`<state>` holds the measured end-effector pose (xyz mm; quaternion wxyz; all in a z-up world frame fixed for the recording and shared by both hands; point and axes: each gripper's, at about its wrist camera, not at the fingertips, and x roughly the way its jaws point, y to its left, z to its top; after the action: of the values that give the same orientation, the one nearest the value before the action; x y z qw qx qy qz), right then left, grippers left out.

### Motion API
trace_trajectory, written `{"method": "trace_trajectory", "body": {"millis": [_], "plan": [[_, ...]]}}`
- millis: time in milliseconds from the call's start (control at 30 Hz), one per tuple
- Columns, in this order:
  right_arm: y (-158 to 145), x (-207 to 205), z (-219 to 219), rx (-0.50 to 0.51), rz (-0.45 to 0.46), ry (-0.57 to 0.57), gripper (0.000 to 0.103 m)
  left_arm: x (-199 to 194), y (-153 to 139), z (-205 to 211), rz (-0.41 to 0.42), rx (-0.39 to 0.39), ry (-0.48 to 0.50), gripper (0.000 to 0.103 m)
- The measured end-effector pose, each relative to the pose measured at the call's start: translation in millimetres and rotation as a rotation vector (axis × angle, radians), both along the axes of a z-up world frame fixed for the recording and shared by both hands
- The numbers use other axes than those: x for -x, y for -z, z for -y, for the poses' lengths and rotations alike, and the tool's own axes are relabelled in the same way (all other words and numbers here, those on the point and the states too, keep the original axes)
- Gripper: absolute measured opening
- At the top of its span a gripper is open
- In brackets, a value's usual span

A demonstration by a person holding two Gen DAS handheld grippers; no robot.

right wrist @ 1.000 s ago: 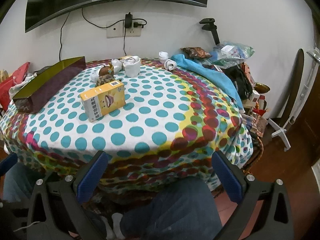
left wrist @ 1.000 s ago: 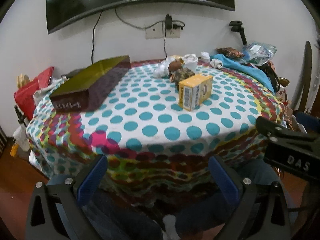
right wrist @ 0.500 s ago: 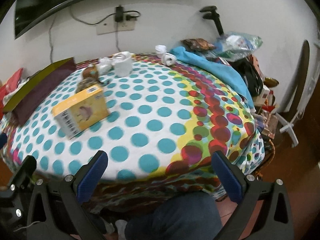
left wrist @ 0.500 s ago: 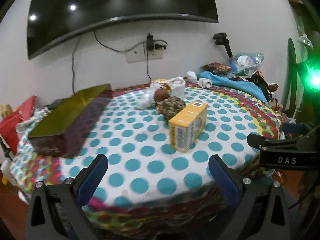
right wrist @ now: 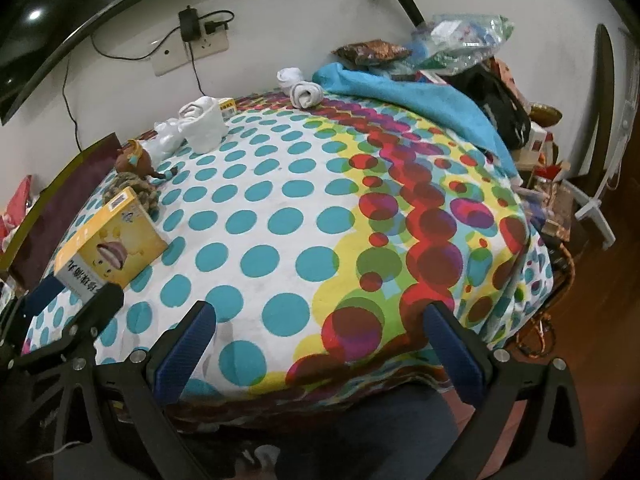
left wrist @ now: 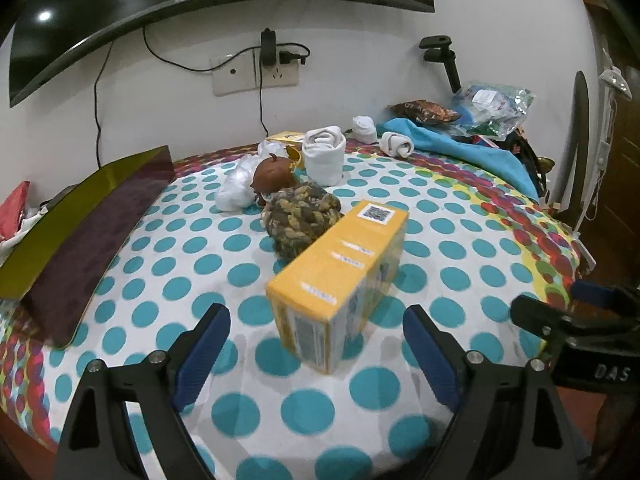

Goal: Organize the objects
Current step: 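Grasp the yellow box with the left gripper while the right gripper reaches the rope ball, then carry the yellow box toward the gold tin while the right gripper grasps the rope ball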

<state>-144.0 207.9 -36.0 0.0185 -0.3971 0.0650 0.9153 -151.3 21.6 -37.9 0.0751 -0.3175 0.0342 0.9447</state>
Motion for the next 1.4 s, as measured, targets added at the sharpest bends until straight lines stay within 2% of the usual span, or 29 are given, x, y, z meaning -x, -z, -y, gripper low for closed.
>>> {"method": "trace_trajectory", "body": {"millis": [33, 100, 167, 400, 667, 833, 900, 1033, 1167, 1267, 1333, 1367, 1400], "plan": [[0, 1, -1, -0.004, -0.003, 0.001, 0.103, 3, 1, 1, 0.000, -0.005, 0.006, 0.086], [0, 0, -1, -0.004, -0.012, -0.001, 0.103, 7, 4, 0, 0.008, 0.006, 0.023, 0.057], [0, 0, -1, -0.005, -0.019, -0.001, 0.103, 11, 5, -1, 0.021, -0.004, 0.050, 0.046], [1, 3, 1, -0.072, -0.036, -0.017, 0.103, -5, 0, 7, 0.042, -0.025, 0.058, 0.029], [-1, 8, 13, -0.116, -0.057, -0.034, 0.103, -35, -4, 46, 0.057, -0.092, -0.028, 0.029], [-11, 21, 58, -0.173, -0.087, -0.155, 0.103, -35, -10, 72, 0.047, -0.113, -0.101, 0.029], [-15, 27, 80, -0.195, -0.110, -0.202, 0.103, -36, -21, 81, 0.008, -0.111, -0.126, 0.029], [-22, 44, 120, -0.219, -0.141, -0.276, 0.103, -36, -33, 93, -0.038, -0.055, -0.170, 0.029], [-24, 71, 144, -0.185, -0.120, -0.288, 0.103, -34, -40, 112, -0.051, -0.061, -0.219, 0.029], [-22, 92, 152, -0.095, -0.072, -0.308, 0.102, -34, -44, 125, -0.071, -0.061, -0.254, 0.029], [-21, 99, 154, -0.030, -0.057, -0.315, 0.093, -31, -45, 132, -0.074, -0.060, -0.273, 0.029], [-18, 103, 155, -0.041, -0.039, -0.291, 0.086, -30, -45, 136, -0.075, -0.065, -0.283, 0.029], [-16, 108, 157, -0.043, -0.021, -0.284, 0.069, -30, -45, 139, -0.074, -0.068, -0.289, 0.029]]}}
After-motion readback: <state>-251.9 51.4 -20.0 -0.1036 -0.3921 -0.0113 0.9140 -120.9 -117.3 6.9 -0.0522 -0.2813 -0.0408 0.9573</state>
